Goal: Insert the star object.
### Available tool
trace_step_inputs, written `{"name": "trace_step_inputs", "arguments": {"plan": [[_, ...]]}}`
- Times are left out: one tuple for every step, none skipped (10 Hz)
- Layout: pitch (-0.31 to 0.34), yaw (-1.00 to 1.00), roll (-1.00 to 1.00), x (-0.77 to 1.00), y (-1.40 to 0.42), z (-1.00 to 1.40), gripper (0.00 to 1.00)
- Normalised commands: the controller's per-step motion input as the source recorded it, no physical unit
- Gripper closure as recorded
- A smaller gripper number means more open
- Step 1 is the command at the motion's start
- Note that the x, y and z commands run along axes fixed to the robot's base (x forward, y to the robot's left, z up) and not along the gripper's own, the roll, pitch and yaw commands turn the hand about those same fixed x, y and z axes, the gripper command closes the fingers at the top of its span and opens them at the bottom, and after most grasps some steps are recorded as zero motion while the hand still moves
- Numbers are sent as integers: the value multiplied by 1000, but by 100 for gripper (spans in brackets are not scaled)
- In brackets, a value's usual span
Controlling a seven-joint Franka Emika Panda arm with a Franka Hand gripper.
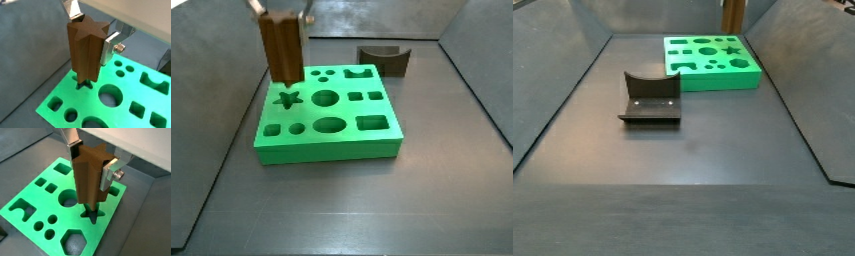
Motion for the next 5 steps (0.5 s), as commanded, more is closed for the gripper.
{"name": "trace_step_inputs", "arguments": {"plan": [[44, 0, 114, 311, 6, -554, 100], [36, 31, 181, 206, 17, -571, 100], [44, 14, 196, 49, 89, -594, 100], [57, 0, 154, 0, 34, -509, 100], [14, -89, 0, -174, 86, -183, 100]]}}
